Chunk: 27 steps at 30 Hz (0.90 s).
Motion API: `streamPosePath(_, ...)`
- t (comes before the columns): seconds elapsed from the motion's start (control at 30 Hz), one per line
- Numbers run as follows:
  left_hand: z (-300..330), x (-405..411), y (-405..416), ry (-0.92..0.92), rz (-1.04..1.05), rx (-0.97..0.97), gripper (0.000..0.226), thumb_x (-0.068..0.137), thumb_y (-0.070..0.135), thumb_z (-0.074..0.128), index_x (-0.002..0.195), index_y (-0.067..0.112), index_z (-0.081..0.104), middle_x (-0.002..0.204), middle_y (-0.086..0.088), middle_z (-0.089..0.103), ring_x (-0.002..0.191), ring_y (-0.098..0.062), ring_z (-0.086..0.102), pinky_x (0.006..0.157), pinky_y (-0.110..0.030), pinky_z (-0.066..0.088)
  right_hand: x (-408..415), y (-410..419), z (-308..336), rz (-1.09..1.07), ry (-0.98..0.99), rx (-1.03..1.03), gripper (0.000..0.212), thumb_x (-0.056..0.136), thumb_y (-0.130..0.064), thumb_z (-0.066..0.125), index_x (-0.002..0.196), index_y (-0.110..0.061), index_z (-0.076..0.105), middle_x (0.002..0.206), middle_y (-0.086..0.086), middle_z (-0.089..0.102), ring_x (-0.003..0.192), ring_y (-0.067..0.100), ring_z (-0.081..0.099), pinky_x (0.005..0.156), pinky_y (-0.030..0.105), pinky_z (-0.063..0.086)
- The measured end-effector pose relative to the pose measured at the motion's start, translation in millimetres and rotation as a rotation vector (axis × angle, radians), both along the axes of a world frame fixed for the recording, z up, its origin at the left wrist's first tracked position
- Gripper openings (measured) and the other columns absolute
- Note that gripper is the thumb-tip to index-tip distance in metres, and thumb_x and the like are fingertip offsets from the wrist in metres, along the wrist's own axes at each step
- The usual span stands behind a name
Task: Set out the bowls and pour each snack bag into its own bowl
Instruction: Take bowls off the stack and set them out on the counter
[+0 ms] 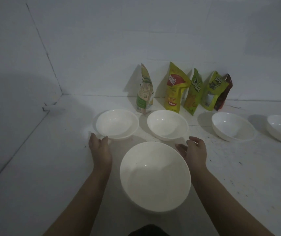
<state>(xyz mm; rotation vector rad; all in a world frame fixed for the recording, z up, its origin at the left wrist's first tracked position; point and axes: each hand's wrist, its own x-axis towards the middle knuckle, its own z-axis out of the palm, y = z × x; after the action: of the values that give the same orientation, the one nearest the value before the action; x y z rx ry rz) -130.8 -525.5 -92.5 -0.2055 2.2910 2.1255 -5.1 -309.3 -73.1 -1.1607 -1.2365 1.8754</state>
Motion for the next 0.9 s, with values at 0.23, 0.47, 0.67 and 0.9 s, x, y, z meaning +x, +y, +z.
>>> streamPosePath(0.23, -12.7, 49.9, -8.8, 0.151, -0.086, 0.022, 0.029, 0.100, 0.009, 0.049, 0.125, 0.021, 0.054, 0.117, 0.019, 0.053, 0.102, 0.003, 0.056, 0.092, -0.026, 0.051, 32.4, -20.9, 25.9, 0.307, -0.037, 0.037, 0.025, 0.098, -0.025, 0.052, 0.105, -0.006, 0.068, 0.108, 0.016, 0.071, 0.086, 0.024, 0.067, 0.068, 0.032, 0.055)
streamPosePath(0.47, -5.2, 94.3, -14.6, 0.288, -0.265, -0.003, 0.021, 0.096, 0.017, 0.043, 0.102, 0.023, 0.062, 0.100, 0.019, 0.066, 0.094, -0.001, 0.062, 0.075, -0.014, 0.047, 48.6, -26.3, 41.4, 0.673, -0.137, 0.113, 0.036, 0.099, -0.043, 0.048, 0.105, -0.018, 0.073, 0.109, 0.001, 0.074, 0.108, 0.029, 0.066, 0.097, 0.052, 0.050)
streamPosePath(0.67, 21.6, 101.3, 2.8, 0.086, -0.350, 0.088, 0.021, 0.079, 0.043, 0.050, 0.093, 0.047, 0.066, 0.105, 0.015, 0.070, 0.108, -0.021, 0.063, 0.092, -0.045, 0.050, 61.7, -31.1, 36.0, 0.537, -0.133, 0.267, 0.018, 0.095, -0.012, 0.059, 0.101, -0.024, 0.072, 0.099, -0.006, 0.074, 0.085, 0.013, 0.069, 0.064, 0.026, 0.054)
streamPosePath(0.9, 62.2, 107.2, 38.6, 0.186, -0.648, 0.017, 0.045, 0.084, 0.026, 0.044, 0.124, 0.026, 0.064, 0.125, 0.012, 0.065, 0.121, -0.007, 0.056, 0.105, -0.035, 0.041, 82.8, -4.2, 15.2, 0.333, -0.450, 0.749, 0.021, 0.090, -0.019, 0.067, 0.108, -0.025, 0.058, 0.105, -0.013, 0.060, 0.095, 0.013, 0.058, 0.071, 0.018, 0.044)
